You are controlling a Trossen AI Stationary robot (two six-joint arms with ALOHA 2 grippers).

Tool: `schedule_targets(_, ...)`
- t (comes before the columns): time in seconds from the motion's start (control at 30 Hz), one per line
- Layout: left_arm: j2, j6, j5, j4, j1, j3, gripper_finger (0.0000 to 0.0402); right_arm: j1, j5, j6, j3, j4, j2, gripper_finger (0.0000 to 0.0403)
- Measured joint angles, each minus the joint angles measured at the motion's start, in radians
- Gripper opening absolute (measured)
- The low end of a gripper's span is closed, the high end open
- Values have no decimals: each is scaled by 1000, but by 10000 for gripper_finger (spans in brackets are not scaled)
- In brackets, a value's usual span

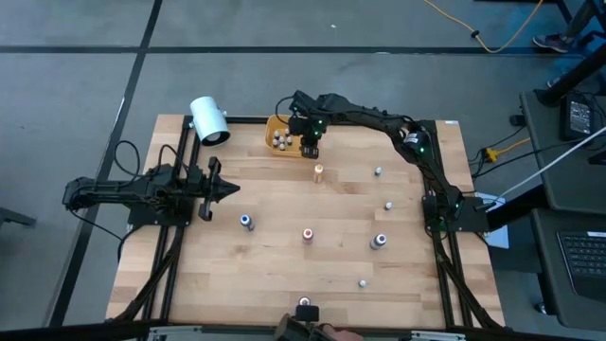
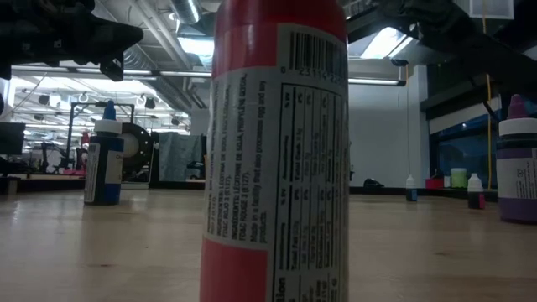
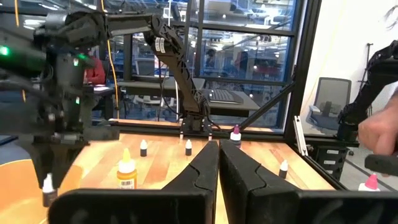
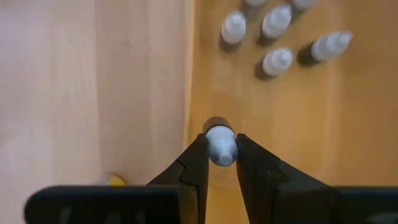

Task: Pick & Place food coloring
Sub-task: Put the brown food coloring bottle into the yellow bin

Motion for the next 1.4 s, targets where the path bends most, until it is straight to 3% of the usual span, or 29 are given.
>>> schedule_targets(1.4,0,0,0,0,0,0,8,0,36,82,-2,56,60,80)
